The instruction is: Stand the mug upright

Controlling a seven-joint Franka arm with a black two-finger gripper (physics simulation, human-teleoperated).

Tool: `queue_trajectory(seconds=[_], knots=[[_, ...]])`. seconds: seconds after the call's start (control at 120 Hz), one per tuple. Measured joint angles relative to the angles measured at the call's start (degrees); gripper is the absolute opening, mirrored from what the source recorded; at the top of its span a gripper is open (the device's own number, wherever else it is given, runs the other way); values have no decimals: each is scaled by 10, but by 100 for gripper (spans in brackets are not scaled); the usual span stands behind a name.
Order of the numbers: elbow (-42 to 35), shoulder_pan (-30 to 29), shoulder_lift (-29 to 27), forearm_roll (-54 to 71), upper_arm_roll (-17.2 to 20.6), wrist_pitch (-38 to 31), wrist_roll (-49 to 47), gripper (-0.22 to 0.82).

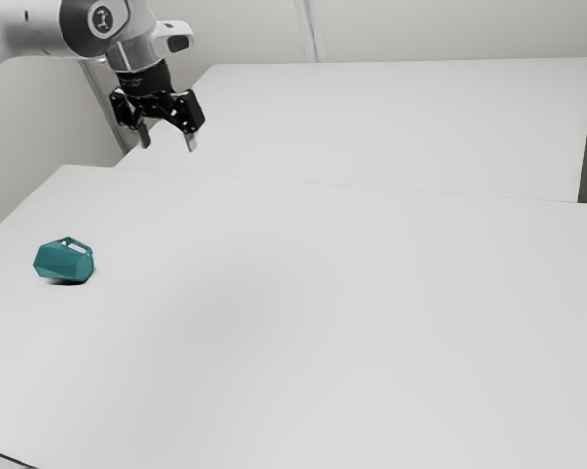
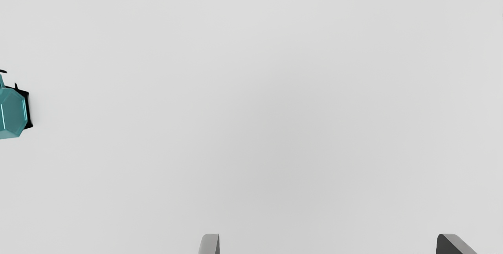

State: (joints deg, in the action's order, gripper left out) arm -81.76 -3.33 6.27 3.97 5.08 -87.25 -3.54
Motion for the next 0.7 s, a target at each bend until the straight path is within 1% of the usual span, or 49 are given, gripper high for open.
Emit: queue_trajectory(seconds=[0.233, 0.367, 0.525, 0.7], knots=[[-1, -6, -1, 1, 0, -6, -1, 60], [-28, -16, -21, -1, 0, -16, -2, 60], [-85, -48, -51, -11, -1, -43, -2, 60], [-109, -88, -46, -28, -1, -65, -2, 60]])
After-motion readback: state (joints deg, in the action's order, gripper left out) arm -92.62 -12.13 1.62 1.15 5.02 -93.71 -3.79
